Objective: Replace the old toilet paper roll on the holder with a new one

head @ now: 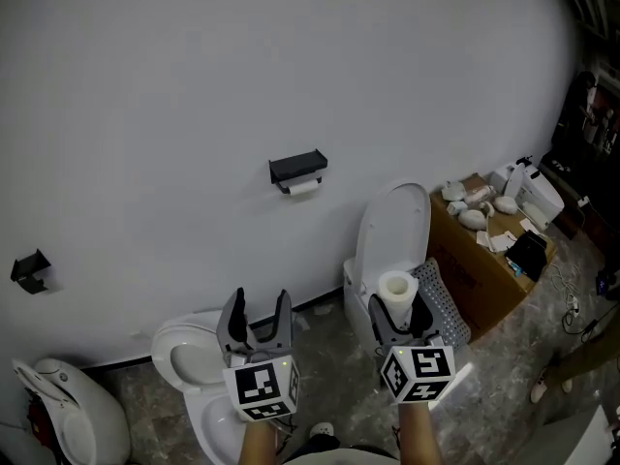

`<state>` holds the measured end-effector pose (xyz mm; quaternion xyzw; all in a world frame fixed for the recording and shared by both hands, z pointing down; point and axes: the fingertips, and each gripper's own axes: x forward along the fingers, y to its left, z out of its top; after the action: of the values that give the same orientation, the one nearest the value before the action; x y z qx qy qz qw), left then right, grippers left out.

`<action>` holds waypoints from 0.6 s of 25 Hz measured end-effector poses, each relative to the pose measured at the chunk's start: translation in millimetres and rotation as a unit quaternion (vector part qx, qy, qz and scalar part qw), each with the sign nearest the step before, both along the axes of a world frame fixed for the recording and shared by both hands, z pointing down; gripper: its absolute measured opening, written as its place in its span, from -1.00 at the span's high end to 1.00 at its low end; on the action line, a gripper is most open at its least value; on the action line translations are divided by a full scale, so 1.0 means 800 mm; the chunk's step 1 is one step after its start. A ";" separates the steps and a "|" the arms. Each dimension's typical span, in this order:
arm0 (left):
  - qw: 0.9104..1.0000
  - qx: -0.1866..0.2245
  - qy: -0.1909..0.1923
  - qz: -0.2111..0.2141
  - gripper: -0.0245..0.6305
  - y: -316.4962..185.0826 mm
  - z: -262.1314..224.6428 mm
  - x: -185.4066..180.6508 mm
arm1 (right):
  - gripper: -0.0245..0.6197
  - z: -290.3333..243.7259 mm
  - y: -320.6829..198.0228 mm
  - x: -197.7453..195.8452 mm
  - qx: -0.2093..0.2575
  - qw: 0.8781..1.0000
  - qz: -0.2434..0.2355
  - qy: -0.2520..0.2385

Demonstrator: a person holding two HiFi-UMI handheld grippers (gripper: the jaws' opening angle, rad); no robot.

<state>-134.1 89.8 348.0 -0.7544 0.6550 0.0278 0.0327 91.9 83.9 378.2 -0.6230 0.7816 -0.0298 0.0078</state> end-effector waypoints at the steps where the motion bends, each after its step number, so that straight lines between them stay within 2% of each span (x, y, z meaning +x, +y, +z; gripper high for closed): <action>1: 1.000 -0.001 -0.001 0.000 0.12 -0.009 0.001 -0.004 | 0.00 0.001 -0.009 -0.004 -0.001 1.000 0.000 0.000; 6: 1.000 -0.008 -0.008 0.002 0.12 -0.050 0.009 -0.019 | 0.00 0.007 -0.046 -0.021 -0.010 1.000 0.000 0.002; 15: 1.000 -0.022 -0.006 0.006 0.12 -0.106 0.024 -0.017 | 0.00 0.022 -0.102 -0.025 -0.028 1.000 -0.003 0.011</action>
<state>-147.9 5.3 366.8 -0.7592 0.6505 0.0091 0.0198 71.7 2.3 395.6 -0.6205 0.7827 -0.0445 -0.0184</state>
